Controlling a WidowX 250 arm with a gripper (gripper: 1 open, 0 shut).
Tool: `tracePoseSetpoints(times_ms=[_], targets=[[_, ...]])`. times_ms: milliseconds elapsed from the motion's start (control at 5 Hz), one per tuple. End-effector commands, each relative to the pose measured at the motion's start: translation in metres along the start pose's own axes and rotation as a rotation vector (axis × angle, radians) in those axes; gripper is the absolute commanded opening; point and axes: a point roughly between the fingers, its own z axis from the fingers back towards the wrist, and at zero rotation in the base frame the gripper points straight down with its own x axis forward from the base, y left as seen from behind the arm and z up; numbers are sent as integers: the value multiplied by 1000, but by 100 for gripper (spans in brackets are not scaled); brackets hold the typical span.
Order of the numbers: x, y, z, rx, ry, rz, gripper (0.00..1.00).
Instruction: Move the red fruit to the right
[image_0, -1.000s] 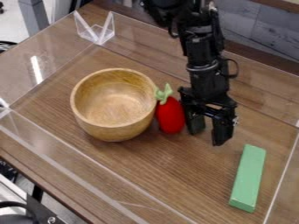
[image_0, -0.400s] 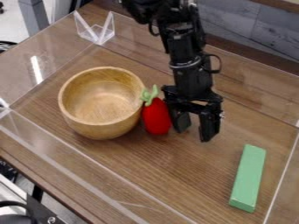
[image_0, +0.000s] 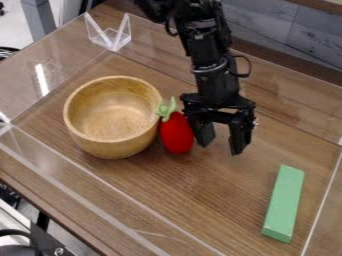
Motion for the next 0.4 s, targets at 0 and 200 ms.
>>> tracePoseSetpoints(times_ms=[0,200], targets=[[7,1,22,3,-56,-11,100],[11,8,27,4,-53,-9,100]])
